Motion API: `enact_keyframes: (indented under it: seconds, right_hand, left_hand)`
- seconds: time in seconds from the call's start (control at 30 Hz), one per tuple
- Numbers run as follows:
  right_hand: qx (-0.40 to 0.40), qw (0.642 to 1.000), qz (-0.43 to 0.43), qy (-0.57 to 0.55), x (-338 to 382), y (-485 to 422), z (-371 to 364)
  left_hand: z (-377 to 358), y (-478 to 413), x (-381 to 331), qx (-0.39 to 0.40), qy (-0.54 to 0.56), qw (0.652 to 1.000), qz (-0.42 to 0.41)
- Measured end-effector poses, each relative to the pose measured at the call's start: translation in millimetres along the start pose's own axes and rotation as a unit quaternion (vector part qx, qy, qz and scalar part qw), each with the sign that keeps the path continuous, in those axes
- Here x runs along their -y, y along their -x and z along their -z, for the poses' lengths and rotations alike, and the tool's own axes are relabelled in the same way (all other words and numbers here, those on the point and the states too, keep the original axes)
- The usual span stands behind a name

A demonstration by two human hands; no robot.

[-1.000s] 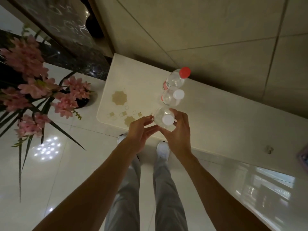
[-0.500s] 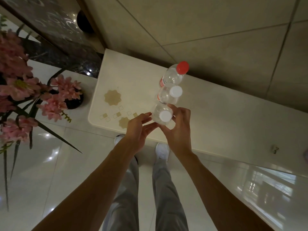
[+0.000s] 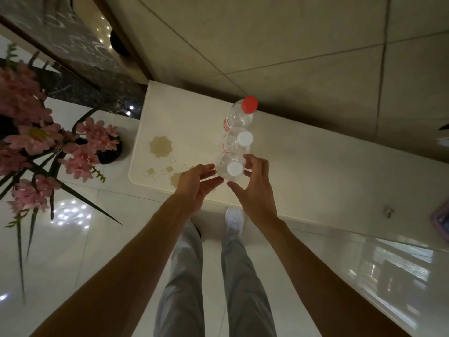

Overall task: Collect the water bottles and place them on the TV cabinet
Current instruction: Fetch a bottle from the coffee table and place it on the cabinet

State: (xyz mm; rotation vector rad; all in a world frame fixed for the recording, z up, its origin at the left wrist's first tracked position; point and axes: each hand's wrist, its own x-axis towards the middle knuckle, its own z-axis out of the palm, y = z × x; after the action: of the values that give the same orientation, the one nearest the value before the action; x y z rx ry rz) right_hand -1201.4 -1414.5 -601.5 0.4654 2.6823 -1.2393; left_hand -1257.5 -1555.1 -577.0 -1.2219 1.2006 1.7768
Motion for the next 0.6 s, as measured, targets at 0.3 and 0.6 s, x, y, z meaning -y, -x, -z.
enact_keyframes:
  seconds: [0.3, 0.6]
  right_hand:
    - [0.034, 0.998, -0.01, 0.05, 43.2, -0.7, 110.9]
    - [0.058, 0.993, -0.005, 0.098, 127.4, -17.7, 236.1]
  left_hand:
    - [-6.9, 96.4, -70.5, 0.002, -0.13, 0.989, -0.072]
    - [-64.8, 223.9, -143.9, 0.034, -0.423, 0.875, -0.234]
